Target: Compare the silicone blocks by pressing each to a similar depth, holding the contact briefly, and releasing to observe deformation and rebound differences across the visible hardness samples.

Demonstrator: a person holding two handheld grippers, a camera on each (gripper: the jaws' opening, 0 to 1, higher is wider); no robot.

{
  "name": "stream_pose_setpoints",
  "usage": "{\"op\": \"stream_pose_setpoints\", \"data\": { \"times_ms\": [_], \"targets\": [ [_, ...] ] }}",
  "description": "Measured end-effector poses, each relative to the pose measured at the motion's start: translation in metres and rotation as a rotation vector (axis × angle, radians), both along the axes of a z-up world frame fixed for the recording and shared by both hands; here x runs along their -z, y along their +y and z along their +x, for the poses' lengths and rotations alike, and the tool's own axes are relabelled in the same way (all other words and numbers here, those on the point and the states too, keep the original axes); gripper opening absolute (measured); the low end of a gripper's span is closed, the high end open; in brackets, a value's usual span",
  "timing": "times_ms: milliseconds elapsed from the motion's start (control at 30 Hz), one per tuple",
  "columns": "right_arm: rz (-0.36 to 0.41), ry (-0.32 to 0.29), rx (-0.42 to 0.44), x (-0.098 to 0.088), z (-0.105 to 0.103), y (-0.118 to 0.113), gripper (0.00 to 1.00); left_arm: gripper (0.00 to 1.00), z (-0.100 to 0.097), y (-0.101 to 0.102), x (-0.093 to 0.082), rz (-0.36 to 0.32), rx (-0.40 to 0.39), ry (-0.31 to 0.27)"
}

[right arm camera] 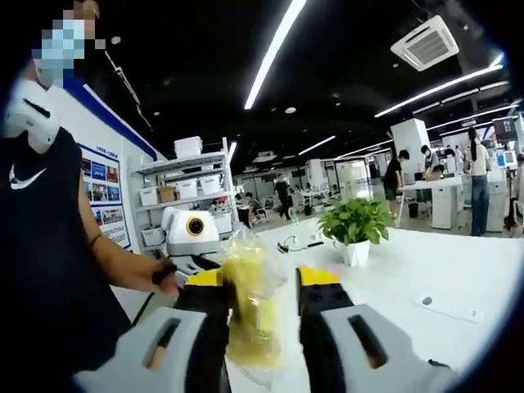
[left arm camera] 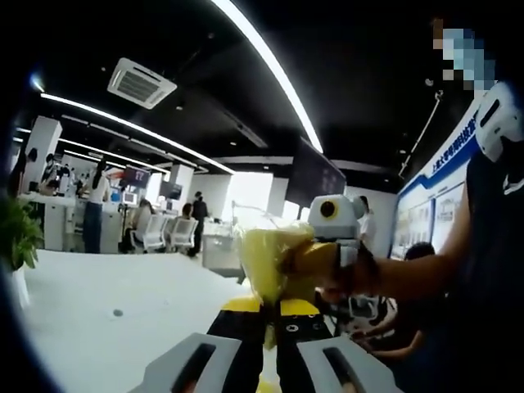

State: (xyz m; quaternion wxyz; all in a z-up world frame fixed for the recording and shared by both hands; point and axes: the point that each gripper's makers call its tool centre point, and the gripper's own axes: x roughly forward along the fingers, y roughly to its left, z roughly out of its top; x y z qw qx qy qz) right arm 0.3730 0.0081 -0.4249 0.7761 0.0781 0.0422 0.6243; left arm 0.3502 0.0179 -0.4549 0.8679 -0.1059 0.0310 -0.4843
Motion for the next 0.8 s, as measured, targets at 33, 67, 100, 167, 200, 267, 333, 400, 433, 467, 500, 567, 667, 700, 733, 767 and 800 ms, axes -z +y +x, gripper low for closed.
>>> {"op": "stream_pose_setpoints", "data": {
  "times_ms": [33, 67, 100, 167, 200, 267, 333, 400, 433, 467, 500, 567, 667, 700, 733, 767, 800],
  "targets": [
    [0.005, 0.003, 0.038, -0.001, 0.007, -0.002, 0.54, 0.02, 0.0, 0.0, 0.0, 0.0, -0.002, 0.001],
    [0.004, 0.008, 0.059, 0.0, 0.011, -0.003, 0.71, 0.02, 0.0, 0.001, 0.0, -0.001, -0.002, 0.004],
    [0.005, 0.018, 0.074, 0.0, 0.014, -0.004, 0.85, 0.02, 0.0, 0.001, 0.0, -0.001, -0.001, 0.004],
    [-0.006, 0.042, 0.107, 0.002, 0.022, -0.01, 0.97, 0.02, 0.0, 0.001, 0.0, 0.0, -0.002, 0.006],
    [0.003, 0.054, 0.101, 0.0, 0.022, -0.012, 0.97, 0.02, 0.0, 0.001, 0.0, -0.002, 0.001, 0.009],
    [-0.001, 0.048, 0.116, 0.0, 0.027, -0.017, 0.97, 0.02, 0.0, 0.0, 0.0, -0.001, 0.0, 0.007],
    [0.0, 0.043, 0.126, -0.001, 0.028, -0.02, 0.97, 0.02, -0.001, 0.0, -0.001, -0.003, 0.003, 0.008],
    [0.008, 0.048, 0.129, -0.002, 0.027, -0.021, 0.97, 0.02, -0.001, -0.001, -0.001, -0.003, 0.004, 0.007],
    [0.007, 0.045, 0.13, -0.002, 0.026, -0.02, 0.97, 0.02, 0.0, -0.001, -0.001, -0.003, 0.004, 0.006],
    [0.011, 0.047, 0.13, -0.003, 0.027, -0.021, 0.97, 0.02, 0.0, -0.002, -0.001, -0.003, 0.005, 0.007],
    [0.019, 0.053, 0.129, -0.003, 0.026, -0.021, 0.97, 0.02, 0.0, -0.002, -0.001, -0.004, 0.005, 0.007],
    [0.015, 0.054, 0.135, -0.002, 0.026, -0.021, 0.97, 0.02, 0.0, -0.003, -0.002, -0.008, 0.007, 0.008],
    [0.012, 0.061, 0.14, 0.0, 0.028, -0.022, 0.97, 0.02, -0.001, -0.004, -0.002, -0.006, 0.01, 0.009],
    [0.014, 0.065, 0.14, 0.001, 0.027, -0.022, 0.97, 0.02, 0.0, -0.004, -0.001, -0.005, 0.009, 0.01],
    [0.016, 0.066, 0.14, 0.001, 0.027, -0.022, 0.97, 0.02, 0.0, -0.004, -0.001, -0.006, 0.009, 0.011],
    [0.015, 0.066, 0.141, 0.001, 0.026, -0.022, 0.97, 0.02, 0.0, -0.004, -0.001, -0.006, 0.009, 0.012],
    [0.013, 0.067, 0.142, 0.002, 0.027, -0.022, 0.97, 0.02, 0.0, -0.003, -0.001, -0.008, 0.008, 0.013]
  ]
}}
